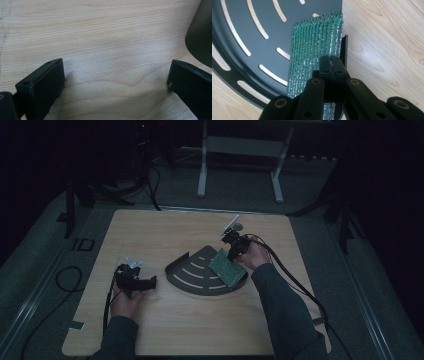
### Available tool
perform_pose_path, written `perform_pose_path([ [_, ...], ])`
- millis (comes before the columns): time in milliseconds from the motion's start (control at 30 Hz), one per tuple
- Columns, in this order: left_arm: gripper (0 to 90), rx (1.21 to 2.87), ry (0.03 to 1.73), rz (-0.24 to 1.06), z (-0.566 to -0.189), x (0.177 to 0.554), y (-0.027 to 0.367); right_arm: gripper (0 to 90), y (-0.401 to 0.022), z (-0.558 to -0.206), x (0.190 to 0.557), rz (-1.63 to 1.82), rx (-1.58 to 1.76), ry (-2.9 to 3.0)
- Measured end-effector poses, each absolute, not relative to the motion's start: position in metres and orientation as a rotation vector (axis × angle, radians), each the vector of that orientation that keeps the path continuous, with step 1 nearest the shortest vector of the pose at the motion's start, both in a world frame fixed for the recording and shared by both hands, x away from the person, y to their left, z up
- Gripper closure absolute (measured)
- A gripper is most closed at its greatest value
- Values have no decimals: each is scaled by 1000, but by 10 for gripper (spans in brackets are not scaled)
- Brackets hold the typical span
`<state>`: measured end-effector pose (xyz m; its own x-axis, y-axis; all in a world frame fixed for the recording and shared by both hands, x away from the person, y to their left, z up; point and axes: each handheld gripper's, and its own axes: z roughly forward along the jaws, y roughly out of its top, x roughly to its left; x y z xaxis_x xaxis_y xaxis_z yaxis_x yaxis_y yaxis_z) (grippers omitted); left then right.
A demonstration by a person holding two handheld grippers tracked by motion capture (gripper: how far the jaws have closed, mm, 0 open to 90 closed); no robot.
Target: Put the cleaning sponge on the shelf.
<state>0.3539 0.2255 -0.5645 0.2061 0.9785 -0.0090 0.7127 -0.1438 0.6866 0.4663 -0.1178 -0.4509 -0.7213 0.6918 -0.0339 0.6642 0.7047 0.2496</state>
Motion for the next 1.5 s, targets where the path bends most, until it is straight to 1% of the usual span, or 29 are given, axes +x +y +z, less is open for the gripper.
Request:
perform_pose_path([
  [667, 17, 1923, 1566, 612, -565, 354, 225, 891, -120, -461, 469, 289, 1125, 2782],
  [900, 17, 1923, 1566, 612, -565, 354, 225, 878, -123, -458, 468, 300, 1124, 2777],
  [1033, 17, 1922, 1566, 612, -565, 354, 225, 831, -125, -455, 466, 314, 1127, 2770],
  [1067, 17, 1923, 1566, 613, -565, 354, 225, 796, -127, -454, 464, 319, 1124, 2765],
  [1300, 17, 1923, 1566, 613, -565, 354, 225, 635, -136, -450, 458, 367, 1129, 2752],
  [1500, 17, 1923, 1566, 612, -565, 354, 225, 551, -152, -447, 452, 406, 1165, 2742],
])
